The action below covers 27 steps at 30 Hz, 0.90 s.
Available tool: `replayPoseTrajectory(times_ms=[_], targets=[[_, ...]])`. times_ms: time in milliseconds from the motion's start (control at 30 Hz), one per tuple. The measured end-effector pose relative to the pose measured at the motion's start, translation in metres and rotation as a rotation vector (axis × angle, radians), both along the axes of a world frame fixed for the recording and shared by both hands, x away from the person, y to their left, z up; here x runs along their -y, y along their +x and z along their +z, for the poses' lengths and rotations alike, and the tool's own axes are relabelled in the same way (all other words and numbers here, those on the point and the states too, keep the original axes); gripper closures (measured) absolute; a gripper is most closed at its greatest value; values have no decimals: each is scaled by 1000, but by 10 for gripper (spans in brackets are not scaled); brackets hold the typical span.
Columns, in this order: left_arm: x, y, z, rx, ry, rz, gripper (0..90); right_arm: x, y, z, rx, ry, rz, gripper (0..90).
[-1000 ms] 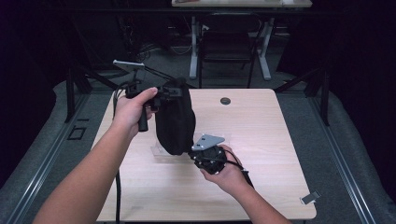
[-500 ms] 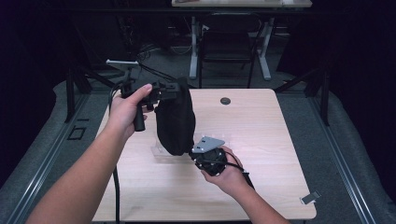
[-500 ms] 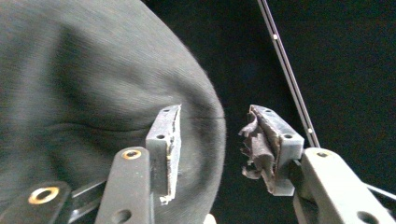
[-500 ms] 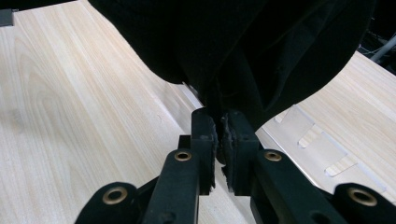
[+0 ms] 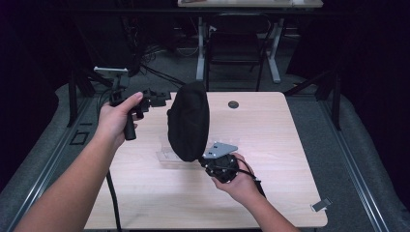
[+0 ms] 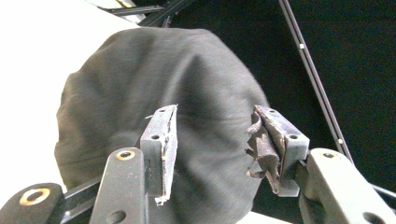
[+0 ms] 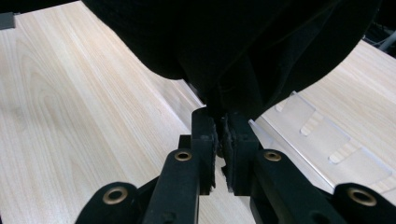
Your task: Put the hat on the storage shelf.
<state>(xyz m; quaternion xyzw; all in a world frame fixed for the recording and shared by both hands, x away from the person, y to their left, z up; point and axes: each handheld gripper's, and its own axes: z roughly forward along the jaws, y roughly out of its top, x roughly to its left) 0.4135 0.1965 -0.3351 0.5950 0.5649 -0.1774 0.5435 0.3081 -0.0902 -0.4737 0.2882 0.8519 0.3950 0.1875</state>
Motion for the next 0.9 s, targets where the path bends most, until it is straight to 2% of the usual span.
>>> replayPoseTrajectory(times_ms=[67, 167, 200, 233, 300, 900], targets=[[-4, -1, -5, -6, 12, -4, 514, 2, 1, -2, -9, 6, -12, 844], [-7, -1, -10, -14, 6, 3, 513, 4, 4, -6, -28, -7, -26, 849], [-10, -1, -13, -19, 10, 4, 513, 6, 6, -12, -42, -4, -34, 851], [-11, -2, -15, -21, 13, 3, 513, 8, 7, -13, -42, 17, -40, 851], [-13, -2, -18, -30, 18, 3, 513, 12, 9, -13, -77, 36, -50, 851], [-38, -8, -38, -50, 105, 43, 506, 25, 8, -15, -81, 25, -76, 808]])
